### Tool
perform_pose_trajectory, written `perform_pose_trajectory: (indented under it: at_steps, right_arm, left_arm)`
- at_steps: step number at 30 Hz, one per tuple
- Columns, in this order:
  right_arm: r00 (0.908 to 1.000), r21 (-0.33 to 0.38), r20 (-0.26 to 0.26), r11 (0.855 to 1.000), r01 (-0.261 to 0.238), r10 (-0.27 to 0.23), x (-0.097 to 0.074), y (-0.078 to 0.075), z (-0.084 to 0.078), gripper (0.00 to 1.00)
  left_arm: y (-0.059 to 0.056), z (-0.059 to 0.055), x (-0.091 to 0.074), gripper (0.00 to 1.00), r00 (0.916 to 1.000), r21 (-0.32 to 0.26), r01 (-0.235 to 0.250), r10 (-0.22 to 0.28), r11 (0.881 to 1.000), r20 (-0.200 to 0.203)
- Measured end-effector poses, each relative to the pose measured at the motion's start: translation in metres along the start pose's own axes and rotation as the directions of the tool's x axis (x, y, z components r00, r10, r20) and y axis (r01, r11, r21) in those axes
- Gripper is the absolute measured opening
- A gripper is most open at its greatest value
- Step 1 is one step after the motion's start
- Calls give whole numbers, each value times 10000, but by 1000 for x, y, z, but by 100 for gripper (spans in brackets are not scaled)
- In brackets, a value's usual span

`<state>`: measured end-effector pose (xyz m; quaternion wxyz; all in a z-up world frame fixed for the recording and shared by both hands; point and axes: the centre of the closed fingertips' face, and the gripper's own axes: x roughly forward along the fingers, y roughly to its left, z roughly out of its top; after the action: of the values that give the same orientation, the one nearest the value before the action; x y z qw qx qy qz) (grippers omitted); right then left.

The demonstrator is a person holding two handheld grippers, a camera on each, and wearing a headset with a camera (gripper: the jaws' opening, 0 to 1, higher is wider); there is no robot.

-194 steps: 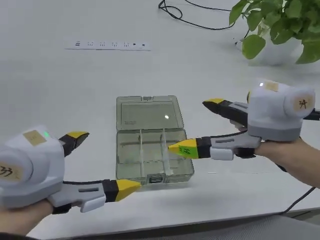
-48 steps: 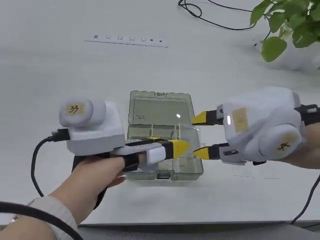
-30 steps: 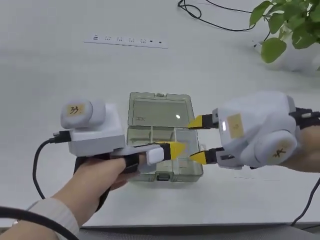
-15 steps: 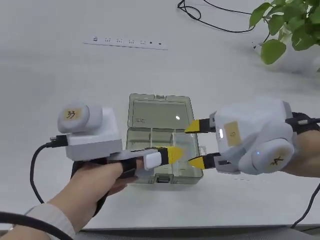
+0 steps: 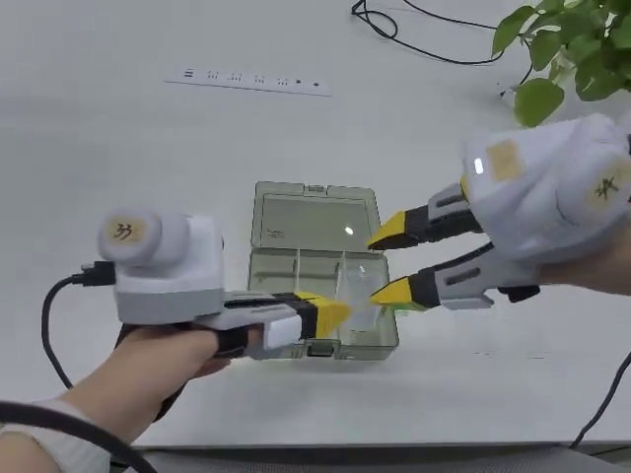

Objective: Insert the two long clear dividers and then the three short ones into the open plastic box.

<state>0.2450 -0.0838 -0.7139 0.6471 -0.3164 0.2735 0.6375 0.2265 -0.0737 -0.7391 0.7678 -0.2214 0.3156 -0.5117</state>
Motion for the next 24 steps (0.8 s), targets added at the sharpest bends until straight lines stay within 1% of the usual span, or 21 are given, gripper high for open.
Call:
perform_pose_trajectory:
  at_steps: [1, 2, 3, 4, 6, 7, 8, 9, 11, 12, 13, 14, 16, 17, 18, 19, 21, 22, 24]
  right_arm:
    - [9996, 81, -60, 9996, -280, 281, -1, 0, -1, 27]
    - [9982, 293, -108, 9979, -582, 585, -1, 3, -1, 26]
    - [9966, 523, -135, 9954, -805, 813, -1, 5, 0, 25]
    - [9945, 690, -82, 9922, -1038, 1046, -1, 3, -1, 25]
    - [9898, 833, -107, 9866, -1406, 1420, -1, 6, 0, 21]
    - [9859, 956, -129, 9816, -1651, 1671, -1, 9, 2, 19]
    - [9786, 1034, -183, 9739, -2021, 2050, -1, 10, 0, 17]
    - [9745, 1143, -253, 9691, -2188, 2230, -1, 11, -1, 17]
    - [9612, 1271, -418, 9556, -2657, 2728, -2, 19, -1, 16]
    - [9549, 1271, -561, 9507, -2827, 2915, -2, 22, -3, 14]
    - [9490, 1274, -729, 9466, -2961, 3067, -2, 25, -4, 13]
    - [9454, 1215, -858, 9451, -3034, 3145, -1, 27, -4, 12]
    - [9432, 1164, -940, 9444, -3075, 3186, 1, 29, -3, 10]
    - [9407, 1132, -990, 9429, -3134, 3246, 2, 30, -2, 10]
    - [9398, 1132, -1013, 9423, -3151, 3265, 3, 31, -1, 9]
    - [9358, 1136, -1062, 9391, -3243, 3360, 3, 33, 1, 8]
    - [9324, 1133, -1113, 9365, -3317, 3438, 4, 33, 2, 5]
    - [9291, 1174, -1140, 9334, -3392, 3520, 4, 34, 2, 4]
    - [9261, 1204, -1161, 9306, -3457, 3590, 3, 34, 2, 4]
  left_arm:
    - [-1, 0, -1, 0, 10000, 129, 80, -80, 9999, 4]
    - [-4, -1, -1, 0, 9998, 278, 196, -195, 9994, -20]
    - [-5, -1, -2, 0, 9996, 485, 285, -283, 9984, -54]
    - [-7, -2, -2, 0, 9993, 824, 379, -372, 9959, -95]
    - [-8, -4, -3, 0, 9988, 1131, 470, -452, 9925, -186]
    - [-10, -5, -4, 0, 9984, 1302, 538, -512, 9900, -228]
    - [-12, -5, -4, 0, 9978, 1570, 641, -611, 9855, -244]
    - [-14, -7, -5, 0, 9971, 1733, 739, -693, 9821, -324]
    - [-14, -10, -5, 0, 9966, 1889, 774, -707, 9789, -423]
    - [-16, -11, -6, 0, 9952, 2116, 919, -825, 9730, -530]
    - [-16, -12, -6, 0, 9950, 2251, 924, -815, 9699, -572]
    - [-17, -13, -7, 0, 9942, 2372, 995, -867, 9664, -639]
    - [-19, -14, -6, 0, 9930, 2550, 1091, -937, 9608, -721]
    - [-20, -14, -6, 0, 9925, 2593, 1133, -969, 9591, -750]
    - [-21, -14, -6, 0, 9920, 2634, 1179, -1016, 9574, -747]
    - [-22, -13, -6, 0, 9918, 2667, 1213, -1062, 9561, -705]
    - [-24, -12, -6, 0, 9916, 2734, 1264, -1136, 9536, -622]
    - [-24, -11, -6, 0, 9915, 2765, 1273, -1146, 9525, -617]
    - [-26, -11, -6, 0, 9914, 2894, 1280, -1140, 9486, -646]
